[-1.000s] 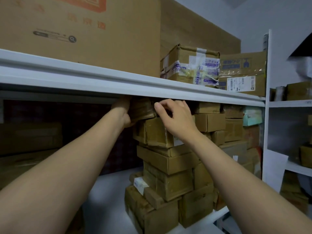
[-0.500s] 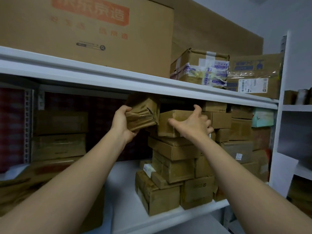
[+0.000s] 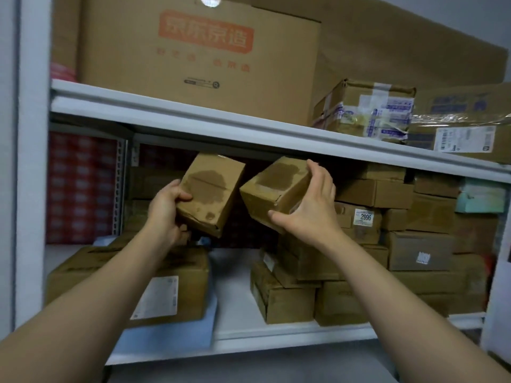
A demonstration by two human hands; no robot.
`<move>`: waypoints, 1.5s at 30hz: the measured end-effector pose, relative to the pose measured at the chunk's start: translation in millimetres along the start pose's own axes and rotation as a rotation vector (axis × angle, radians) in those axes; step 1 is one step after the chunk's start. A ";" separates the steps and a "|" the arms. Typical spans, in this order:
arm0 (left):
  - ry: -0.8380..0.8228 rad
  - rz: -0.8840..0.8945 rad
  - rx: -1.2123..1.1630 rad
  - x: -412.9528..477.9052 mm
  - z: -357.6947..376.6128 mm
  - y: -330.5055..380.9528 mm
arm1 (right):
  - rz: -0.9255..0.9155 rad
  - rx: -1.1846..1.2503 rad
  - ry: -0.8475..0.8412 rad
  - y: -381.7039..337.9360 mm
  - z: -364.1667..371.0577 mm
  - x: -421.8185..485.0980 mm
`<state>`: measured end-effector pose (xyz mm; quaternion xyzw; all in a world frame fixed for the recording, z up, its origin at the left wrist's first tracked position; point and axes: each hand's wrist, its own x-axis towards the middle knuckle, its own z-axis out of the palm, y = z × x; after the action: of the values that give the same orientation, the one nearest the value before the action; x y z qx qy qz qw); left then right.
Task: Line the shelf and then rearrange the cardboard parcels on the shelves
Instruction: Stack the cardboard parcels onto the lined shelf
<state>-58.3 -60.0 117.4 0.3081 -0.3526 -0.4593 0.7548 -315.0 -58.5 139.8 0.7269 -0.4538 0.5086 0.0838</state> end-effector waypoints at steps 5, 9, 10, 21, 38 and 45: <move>0.141 0.024 0.022 -7.9 -42.6 22.4 | -0.072 0.150 -0.150 -16.6 30.2 -12.9; 0.260 0.055 0.029 -12.2 -61.2 40.0 | 0.006 0.292 -0.221 -23.3 58.6 -10.7; 0.303 0.059 0.031 -10.4 -68.5 44.8 | 0.059 0.337 -0.221 -26.2 67.9 -8.4; 0.476 -0.010 0.180 40.2 -120.6 53.0 | 0.481 0.596 -0.312 -36.2 164.8 17.6; 0.285 -0.259 0.614 101.7 -153.7 38.2 | 0.398 0.637 -0.685 -51.0 243.4 33.4; 0.317 -0.248 0.813 104.7 -155.3 30.4 | 0.429 0.602 -0.672 -50.3 242.9 36.1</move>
<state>117.2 -121.6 80.3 0.6858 -0.3449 -0.3179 0.5564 -113.9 -192.1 72.5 0.7329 -0.4281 0.3603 -0.3870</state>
